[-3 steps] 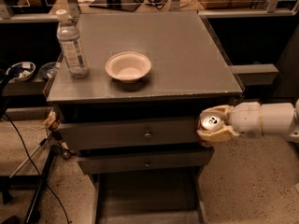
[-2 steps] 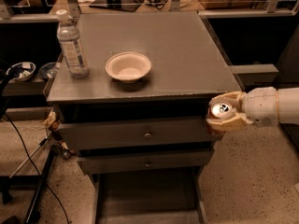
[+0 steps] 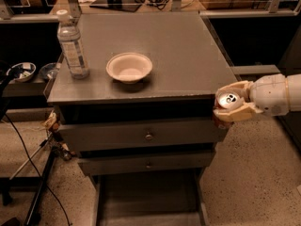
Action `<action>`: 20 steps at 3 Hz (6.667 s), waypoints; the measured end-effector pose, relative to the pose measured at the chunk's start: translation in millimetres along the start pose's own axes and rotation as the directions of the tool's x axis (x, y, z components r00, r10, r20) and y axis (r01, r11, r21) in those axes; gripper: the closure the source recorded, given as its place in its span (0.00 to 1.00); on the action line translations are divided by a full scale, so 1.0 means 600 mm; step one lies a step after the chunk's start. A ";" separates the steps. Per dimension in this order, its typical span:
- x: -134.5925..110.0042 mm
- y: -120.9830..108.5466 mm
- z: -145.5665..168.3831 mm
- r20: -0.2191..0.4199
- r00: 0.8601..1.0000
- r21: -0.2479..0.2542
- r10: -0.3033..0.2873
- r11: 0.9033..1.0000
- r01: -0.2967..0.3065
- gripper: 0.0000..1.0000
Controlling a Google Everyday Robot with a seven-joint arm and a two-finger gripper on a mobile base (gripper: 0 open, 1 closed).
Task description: Pick coke can from bottom drawer and place on counter
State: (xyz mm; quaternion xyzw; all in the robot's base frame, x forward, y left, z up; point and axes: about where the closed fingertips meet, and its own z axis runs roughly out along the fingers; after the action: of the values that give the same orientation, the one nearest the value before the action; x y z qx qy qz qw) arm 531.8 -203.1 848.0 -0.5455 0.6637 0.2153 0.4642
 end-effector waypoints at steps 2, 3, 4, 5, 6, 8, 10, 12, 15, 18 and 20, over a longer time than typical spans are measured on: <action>-0.064 -0.063 -0.064 -0.008 0.998 0.034 -0.064 0.997 0.064 1.00; -0.071 -0.069 -0.071 -0.005 0.997 0.043 -0.071 0.997 0.071 1.00; -0.075 -0.085 -0.073 0.008 0.998 0.018 -0.063 0.998 0.063 1.00; -0.071 -0.117 -0.062 0.037 0.999 -0.068 -0.019 0.997 0.022 1.00; -0.088 -0.158 -0.053 0.077 0.997 -0.157 0.010 0.988 0.003 1.00; -0.101 -0.171 -0.066 0.087 0.996 -0.122 -0.011 0.992 0.021 1.00; -0.109 -0.193 -0.016 0.132 0.991 -0.190 0.010 0.982 0.016 1.00; -0.128 -0.207 0.046 0.172 0.985 -0.277 0.024 0.961 0.025 1.00; -0.118 -0.206 0.084 0.192 0.976 -0.334 0.102 0.942 -0.033 1.00; -0.108 -0.203 0.096 0.192 0.972 -0.362 0.138 0.930 -0.060 0.73; -0.108 -0.203 0.096 0.192 0.972 -0.362 0.138 0.930 -0.060 0.19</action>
Offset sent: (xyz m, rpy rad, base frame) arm 0.0287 -0.0434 0.1025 -0.0394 -0.1264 -0.0238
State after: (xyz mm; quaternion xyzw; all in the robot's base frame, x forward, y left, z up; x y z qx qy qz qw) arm 664.7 -161.4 902.7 -0.5592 0.5870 0.4121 0.4159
